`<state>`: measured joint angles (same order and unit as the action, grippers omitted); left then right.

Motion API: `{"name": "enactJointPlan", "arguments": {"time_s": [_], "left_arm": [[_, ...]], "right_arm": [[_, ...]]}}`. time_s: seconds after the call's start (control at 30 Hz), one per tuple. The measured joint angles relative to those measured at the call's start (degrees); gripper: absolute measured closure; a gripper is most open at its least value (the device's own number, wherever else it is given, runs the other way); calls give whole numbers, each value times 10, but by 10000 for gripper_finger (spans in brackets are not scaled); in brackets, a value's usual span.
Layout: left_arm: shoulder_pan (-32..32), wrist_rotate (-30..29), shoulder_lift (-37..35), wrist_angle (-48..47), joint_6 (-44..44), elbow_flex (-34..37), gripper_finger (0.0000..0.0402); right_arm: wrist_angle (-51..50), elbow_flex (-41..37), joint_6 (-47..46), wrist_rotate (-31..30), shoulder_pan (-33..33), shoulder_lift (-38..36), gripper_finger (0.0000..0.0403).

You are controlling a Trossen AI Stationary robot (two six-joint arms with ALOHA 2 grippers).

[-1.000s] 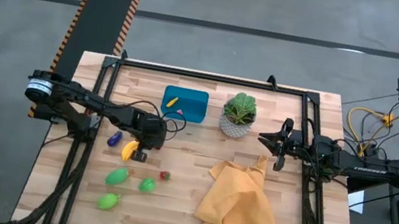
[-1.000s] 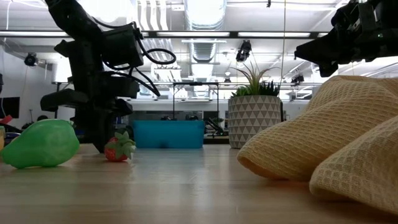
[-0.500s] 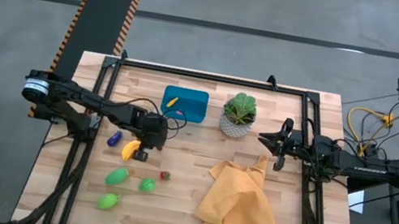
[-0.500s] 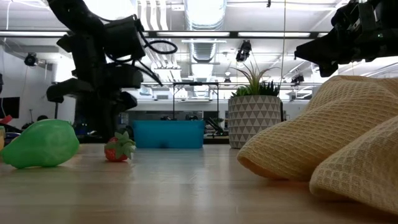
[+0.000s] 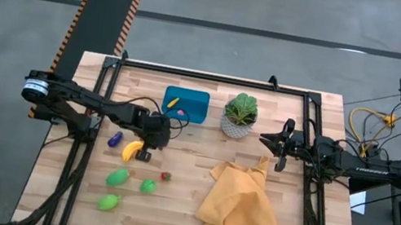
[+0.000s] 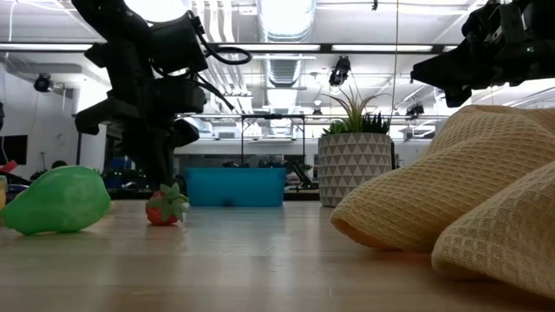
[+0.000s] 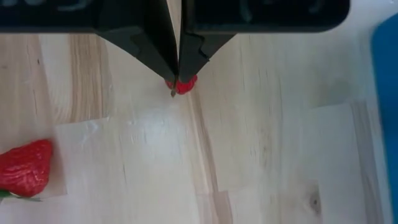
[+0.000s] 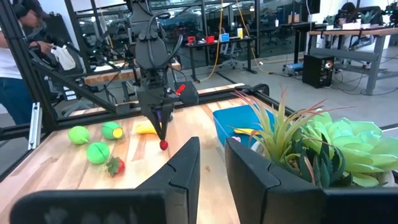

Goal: Pick and placing Produce into tupperware
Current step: Put the red cherry into the blue bin

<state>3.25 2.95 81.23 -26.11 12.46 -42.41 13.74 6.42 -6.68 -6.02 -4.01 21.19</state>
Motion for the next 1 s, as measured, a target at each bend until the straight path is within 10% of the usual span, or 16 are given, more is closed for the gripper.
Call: {"name": "enactJointPlan", "arguments": {"time_s": [1.0], "left_arm": [[0,21,0,42,15,2,401]], "right_arm": [[-1,0,0,0,0,0,335]]}}
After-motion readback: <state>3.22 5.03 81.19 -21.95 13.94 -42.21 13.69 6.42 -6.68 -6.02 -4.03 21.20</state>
